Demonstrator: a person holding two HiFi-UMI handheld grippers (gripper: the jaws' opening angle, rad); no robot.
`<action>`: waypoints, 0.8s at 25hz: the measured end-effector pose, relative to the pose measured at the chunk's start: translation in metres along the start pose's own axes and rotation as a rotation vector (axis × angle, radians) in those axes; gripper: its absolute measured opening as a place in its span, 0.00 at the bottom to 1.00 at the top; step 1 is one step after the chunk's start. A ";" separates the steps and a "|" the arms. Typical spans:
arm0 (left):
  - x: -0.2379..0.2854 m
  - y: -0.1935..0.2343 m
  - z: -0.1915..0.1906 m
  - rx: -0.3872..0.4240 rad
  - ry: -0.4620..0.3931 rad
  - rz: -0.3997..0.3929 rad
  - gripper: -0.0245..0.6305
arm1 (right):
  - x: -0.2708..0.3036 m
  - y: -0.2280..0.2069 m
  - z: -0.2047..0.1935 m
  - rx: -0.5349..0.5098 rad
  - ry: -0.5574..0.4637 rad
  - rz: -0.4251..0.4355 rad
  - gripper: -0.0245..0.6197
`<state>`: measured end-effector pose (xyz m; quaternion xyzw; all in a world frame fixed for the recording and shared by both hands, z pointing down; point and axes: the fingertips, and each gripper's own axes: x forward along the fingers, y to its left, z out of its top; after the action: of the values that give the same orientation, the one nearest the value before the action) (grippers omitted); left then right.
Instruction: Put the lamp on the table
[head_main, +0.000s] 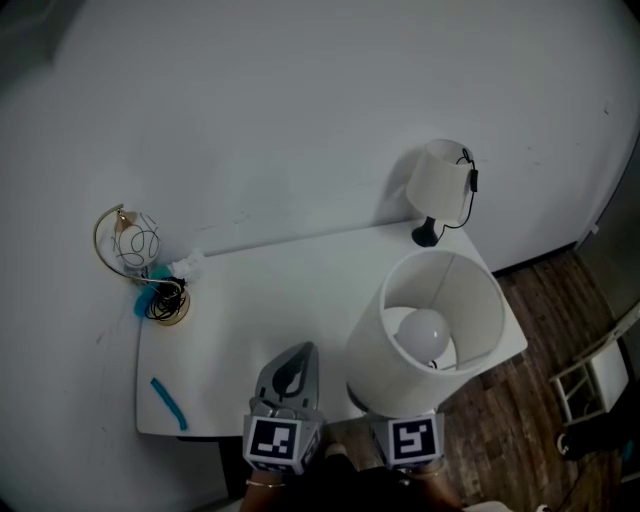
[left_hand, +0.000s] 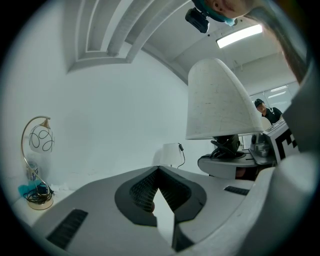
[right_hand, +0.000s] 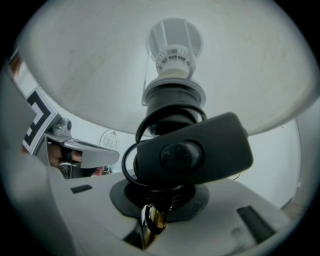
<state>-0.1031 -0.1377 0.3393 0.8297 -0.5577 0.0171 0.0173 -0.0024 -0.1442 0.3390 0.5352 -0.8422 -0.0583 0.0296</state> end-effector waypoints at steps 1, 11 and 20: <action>0.000 0.000 -0.001 -0.001 0.002 -0.004 0.04 | 0.000 0.000 -0.001 0.001 0.003 -0.003 0.13; 0.005 0.004 -0.009 -0.020 0.012 -0.016 0.04 | 0.005 0.000 -0.006 -0.011 0.017 -0.019 0.13; 0.000 0.014 -0.012 -0.027 0.013 -0.002 0.04 | 0.012 0.010 -0.007 -0.011 0.007 -0.016 0.12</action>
<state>-0.1158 -0.1424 0.3512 0.8297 -0.5571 0.0149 0.0324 -0.0161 -0.1515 0.3474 0.5418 -0.8375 -0.0610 0.0351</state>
